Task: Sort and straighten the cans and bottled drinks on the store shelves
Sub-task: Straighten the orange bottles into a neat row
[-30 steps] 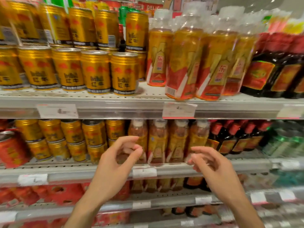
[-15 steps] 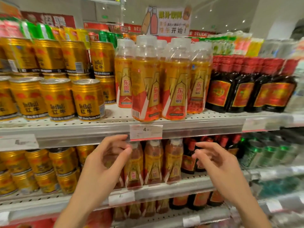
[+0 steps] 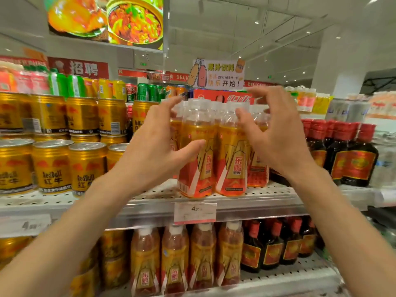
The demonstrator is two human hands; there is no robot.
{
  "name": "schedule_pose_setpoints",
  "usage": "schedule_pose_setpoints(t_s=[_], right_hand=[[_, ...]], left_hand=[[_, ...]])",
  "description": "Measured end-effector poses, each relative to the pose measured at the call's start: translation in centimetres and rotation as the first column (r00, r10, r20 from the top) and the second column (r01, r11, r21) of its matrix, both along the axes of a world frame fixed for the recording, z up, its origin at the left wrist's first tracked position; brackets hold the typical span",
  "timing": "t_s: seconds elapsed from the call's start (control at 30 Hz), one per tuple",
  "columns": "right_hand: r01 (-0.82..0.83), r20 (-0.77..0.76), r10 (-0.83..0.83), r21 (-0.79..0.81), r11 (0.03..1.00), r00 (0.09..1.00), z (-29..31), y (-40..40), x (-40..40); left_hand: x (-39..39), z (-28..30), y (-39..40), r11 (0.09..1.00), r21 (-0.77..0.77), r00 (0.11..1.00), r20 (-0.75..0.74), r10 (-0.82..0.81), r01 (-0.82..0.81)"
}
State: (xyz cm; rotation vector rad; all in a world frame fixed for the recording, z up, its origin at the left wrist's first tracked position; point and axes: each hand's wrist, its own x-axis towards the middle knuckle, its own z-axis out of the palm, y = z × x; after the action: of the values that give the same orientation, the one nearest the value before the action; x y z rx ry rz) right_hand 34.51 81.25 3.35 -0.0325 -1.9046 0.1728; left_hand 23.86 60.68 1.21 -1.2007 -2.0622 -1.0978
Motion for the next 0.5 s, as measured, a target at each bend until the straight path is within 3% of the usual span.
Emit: schedule_pose_setpoints(t_s=[0.1,0.2,0.33,0.5], right_hand=[[0.043,0.117,-0.057,0.123,0.992,0.991,2.4,0.8,-2.8],[0.023,0.270,-0.052,0.112,0.993,0.962,2.8,1.5,-4.6],[-0.093,0.185,0.085,0.036,0.995,0.979,1.6,2.1,-5.0],[-0.119,0.147,0.115,0.019,0.993,0.982,1.5,2.0,-5.2]], left_hand=[[-1.0,2.5,1.3,0.993,-0.110,0.999,-0.003,0.034,-0.034],[-1.7,3.5,2.1,0.983,-0.183,0.998,0.063,0.007,0.005],[-2.1,3.4,2.3,0.983,-0.171,0.995,0.089,-0.048,0.063],[-3.2,3.8,0.8,0.979,-0.151,0.979,0.172,-0.108,0.135]])
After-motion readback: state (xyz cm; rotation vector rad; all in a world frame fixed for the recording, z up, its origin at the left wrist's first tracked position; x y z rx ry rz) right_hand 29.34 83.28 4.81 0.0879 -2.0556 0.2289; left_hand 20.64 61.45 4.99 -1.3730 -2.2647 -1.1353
